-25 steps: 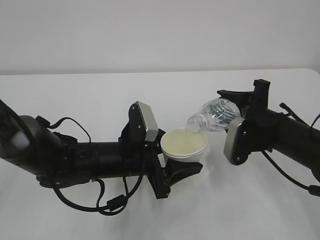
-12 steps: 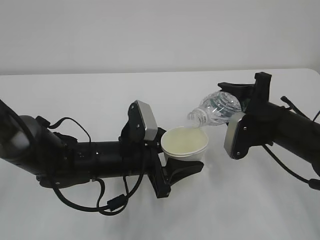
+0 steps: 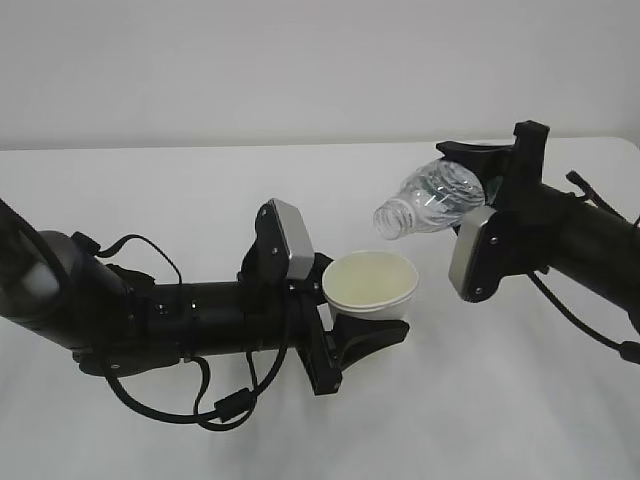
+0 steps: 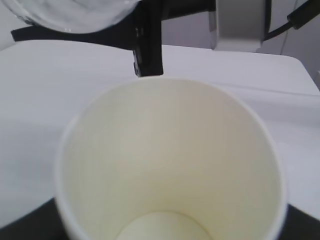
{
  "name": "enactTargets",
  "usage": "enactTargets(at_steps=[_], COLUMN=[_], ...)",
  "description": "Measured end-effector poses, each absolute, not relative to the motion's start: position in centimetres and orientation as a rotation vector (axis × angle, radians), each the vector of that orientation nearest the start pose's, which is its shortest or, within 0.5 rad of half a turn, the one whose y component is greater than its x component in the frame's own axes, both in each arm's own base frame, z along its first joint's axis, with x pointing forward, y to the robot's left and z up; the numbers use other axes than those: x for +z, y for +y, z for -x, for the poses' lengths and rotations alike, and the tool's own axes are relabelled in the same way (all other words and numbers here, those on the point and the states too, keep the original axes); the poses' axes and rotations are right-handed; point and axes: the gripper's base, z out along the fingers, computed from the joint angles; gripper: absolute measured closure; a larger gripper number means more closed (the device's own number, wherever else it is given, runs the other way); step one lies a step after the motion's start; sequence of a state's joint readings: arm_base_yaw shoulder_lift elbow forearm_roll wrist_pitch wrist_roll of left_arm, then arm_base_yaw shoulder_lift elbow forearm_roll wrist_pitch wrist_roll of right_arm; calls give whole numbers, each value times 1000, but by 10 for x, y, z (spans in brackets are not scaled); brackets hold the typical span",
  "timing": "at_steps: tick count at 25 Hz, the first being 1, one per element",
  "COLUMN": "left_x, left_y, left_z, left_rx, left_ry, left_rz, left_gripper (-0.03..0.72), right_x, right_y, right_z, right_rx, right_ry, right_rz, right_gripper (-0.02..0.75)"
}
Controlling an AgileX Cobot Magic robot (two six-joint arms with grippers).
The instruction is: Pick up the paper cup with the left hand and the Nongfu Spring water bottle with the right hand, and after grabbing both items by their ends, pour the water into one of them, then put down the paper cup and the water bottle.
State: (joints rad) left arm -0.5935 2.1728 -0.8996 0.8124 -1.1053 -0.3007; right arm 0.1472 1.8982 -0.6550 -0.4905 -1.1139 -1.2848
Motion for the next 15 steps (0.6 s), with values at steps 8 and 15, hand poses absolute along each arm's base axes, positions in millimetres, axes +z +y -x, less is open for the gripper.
enactTargets(at_steps=[8,15], left_x=[93,93], left_y=[-258,-258], left_z=[-277,-277], left_rx=[-956,-956], left_ry=[1482,1482], left_rz=[-1121,-1121], left_gripper=[225,225], right_x=[151,154], right_y=[87,88], right_z=[-323,-325], right_rx=[-697,-716], right_ry=[841,819], right_rz=[1473,1475], right_gripper=[309,309])
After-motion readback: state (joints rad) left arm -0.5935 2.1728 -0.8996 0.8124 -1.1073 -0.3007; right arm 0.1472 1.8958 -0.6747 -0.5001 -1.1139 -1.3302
